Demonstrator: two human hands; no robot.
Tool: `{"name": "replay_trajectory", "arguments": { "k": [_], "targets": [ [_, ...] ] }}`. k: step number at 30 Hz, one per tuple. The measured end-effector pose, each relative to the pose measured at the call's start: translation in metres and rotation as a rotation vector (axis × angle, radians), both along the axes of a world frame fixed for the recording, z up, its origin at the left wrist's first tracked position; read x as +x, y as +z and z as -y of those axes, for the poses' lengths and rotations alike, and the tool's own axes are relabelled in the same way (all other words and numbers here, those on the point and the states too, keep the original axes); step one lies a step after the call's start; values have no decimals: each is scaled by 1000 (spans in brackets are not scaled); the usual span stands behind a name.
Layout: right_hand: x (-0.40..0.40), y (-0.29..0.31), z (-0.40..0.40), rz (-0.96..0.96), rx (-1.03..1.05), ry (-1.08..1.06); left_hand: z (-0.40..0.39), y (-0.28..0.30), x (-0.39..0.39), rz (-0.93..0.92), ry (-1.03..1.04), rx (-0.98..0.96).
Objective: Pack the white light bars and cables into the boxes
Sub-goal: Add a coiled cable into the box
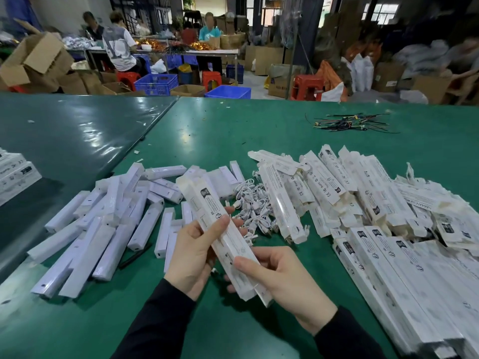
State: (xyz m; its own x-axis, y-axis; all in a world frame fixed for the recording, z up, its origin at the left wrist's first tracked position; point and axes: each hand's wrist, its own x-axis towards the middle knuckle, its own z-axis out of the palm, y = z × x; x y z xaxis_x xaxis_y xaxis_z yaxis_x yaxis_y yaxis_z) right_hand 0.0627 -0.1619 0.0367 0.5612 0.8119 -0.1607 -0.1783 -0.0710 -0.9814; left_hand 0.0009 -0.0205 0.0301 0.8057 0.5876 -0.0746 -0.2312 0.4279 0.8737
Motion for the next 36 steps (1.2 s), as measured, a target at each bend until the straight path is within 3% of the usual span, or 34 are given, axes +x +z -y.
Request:
{"name": "replay_trajectory", "arguments": {
  "k": [6,9,12,16,21,25,32,36],
  "targets": [
    [3,4,1,-158,62,102,-4,6,-6,185,-212,-256],
    [5,6,3,-253,97,199,-4,5,-6,251,-231,-282],
    [6,4,3,-273,92,248,-5,3,-4,198,-153,-282],
    [8,0,-1,-139,20,52,-3,4,-2,80,-118,-216],
    [24,-4,5,8,143,-301,10,6,-3,19,-405,-271],
    [25,-3,4,-36,203,-244,29,3,-2,-20,-635,-285],
    [23,-3,4,-154,220,-226,33,-1,-2,27,-624,-377],
    [21,-1,6,-133,264,-227,37,-2,-2,-13,-623,-191]
  ]
}}
